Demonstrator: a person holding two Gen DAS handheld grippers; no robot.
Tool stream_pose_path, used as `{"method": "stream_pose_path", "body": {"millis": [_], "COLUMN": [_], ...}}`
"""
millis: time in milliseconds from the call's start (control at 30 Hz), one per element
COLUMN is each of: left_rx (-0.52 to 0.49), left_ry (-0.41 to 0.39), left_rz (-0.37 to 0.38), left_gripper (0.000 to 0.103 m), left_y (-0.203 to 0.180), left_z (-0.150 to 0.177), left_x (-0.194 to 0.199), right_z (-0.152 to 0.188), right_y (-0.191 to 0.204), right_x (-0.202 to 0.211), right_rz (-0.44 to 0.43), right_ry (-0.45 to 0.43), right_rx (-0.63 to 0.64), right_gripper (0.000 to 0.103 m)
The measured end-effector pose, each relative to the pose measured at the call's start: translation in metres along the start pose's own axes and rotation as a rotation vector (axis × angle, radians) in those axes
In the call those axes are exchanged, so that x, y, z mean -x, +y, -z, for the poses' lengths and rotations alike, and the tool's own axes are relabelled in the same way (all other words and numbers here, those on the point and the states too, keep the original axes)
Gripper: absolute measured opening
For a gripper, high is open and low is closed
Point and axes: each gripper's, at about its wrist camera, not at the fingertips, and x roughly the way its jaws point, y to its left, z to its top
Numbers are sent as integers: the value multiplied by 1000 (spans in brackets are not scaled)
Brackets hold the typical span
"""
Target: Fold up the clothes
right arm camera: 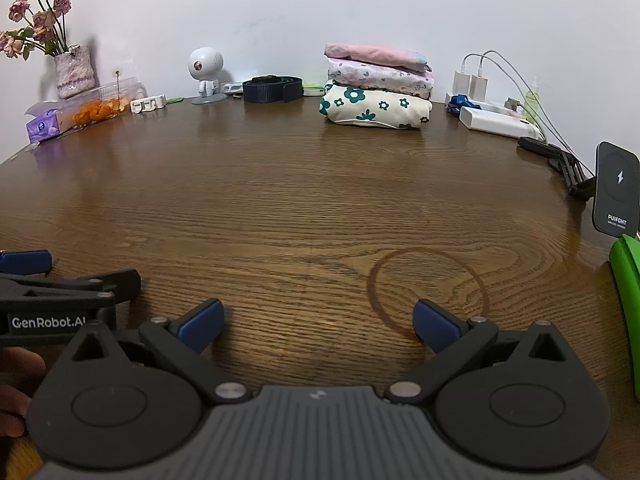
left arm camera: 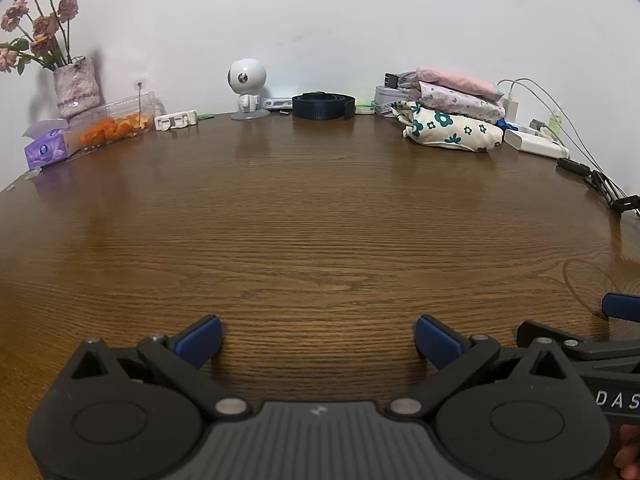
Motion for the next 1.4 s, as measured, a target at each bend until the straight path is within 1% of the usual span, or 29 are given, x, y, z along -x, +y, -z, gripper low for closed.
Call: {"method": "stream_pose_path", "body": {"millis": [1400], "left_rx": [5], "left_ry": [0], "left_rz": [-1], "left_gripper": [103], "left_y": [2], "left_z": [0], "left_x": [1], "right_z": [-2], "right_y": [1], "right_x": [1], "right_rz": [-9], "right_ry": [4], "right_rx": [2], "right_gripper": [102]}}
